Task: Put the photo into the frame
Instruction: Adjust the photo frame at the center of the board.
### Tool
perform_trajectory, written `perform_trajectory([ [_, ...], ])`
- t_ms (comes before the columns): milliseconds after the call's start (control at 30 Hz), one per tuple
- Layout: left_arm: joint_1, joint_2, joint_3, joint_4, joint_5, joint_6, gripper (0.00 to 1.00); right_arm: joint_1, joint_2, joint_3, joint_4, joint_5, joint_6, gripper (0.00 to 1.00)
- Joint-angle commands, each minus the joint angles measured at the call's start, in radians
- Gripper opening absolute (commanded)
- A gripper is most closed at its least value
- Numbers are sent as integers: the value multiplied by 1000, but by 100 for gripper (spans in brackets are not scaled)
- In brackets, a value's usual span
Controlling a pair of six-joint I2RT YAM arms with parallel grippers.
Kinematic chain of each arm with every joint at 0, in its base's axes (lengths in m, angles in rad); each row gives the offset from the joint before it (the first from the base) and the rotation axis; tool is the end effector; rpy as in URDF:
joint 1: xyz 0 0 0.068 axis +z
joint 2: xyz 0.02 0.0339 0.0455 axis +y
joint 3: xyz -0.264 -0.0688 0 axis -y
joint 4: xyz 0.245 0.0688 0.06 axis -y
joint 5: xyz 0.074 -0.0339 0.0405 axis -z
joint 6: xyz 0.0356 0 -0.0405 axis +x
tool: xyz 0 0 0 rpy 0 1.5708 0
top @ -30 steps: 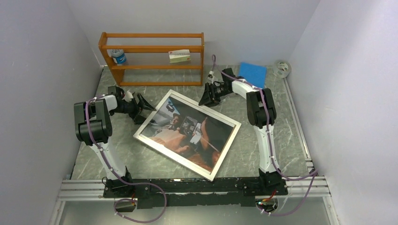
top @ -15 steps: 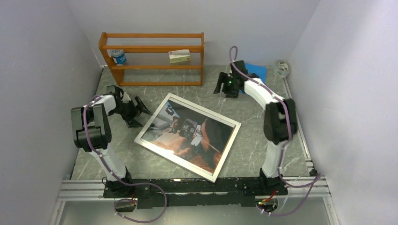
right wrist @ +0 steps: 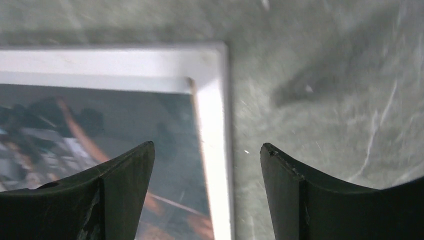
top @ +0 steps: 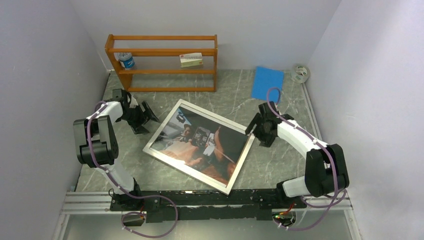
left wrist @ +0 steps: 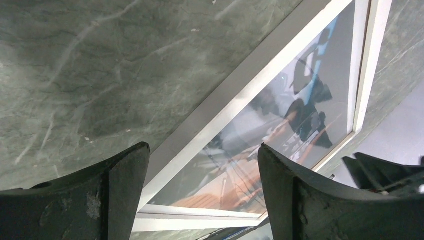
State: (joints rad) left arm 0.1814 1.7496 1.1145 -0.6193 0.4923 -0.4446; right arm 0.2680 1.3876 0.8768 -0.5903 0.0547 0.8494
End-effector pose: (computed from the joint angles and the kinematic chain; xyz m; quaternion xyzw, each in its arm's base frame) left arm 0.3301 0.0434 0.1761 -0.2584 0.9230 -0.2586 0.1199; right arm 0.2556 0.0682 0.2080 0.2847 0.9296 0.1008 0.2113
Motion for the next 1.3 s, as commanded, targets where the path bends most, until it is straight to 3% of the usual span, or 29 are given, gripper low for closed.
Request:
perform_trajectory([
  [0,-19,20,15,-15,36,17,84,3,-47,-82,5,-85,110,82],
  [167,-51,68,29,-28,57,15,82,2,-26,-111,116,-168,82,84],
  [400,-61,75,8,-9,95,-14,76,0,112,-18,168,-191,32,83],
  [667,-62,41,-53,16,147,-33,72,-1,255,161,309,-255,-140,82],
  [900,-61,3,-79,4,108,-17,73,-11,395,345,324,-232,-242,82],
  [1000,-62,-18,-85,-11,52,-11,75,-14,433,419,265,-158,-270,82],
  [1267,-66,-134,-31,-125,-327,-3,88,-23,332,485,88,222,-277,90],
])
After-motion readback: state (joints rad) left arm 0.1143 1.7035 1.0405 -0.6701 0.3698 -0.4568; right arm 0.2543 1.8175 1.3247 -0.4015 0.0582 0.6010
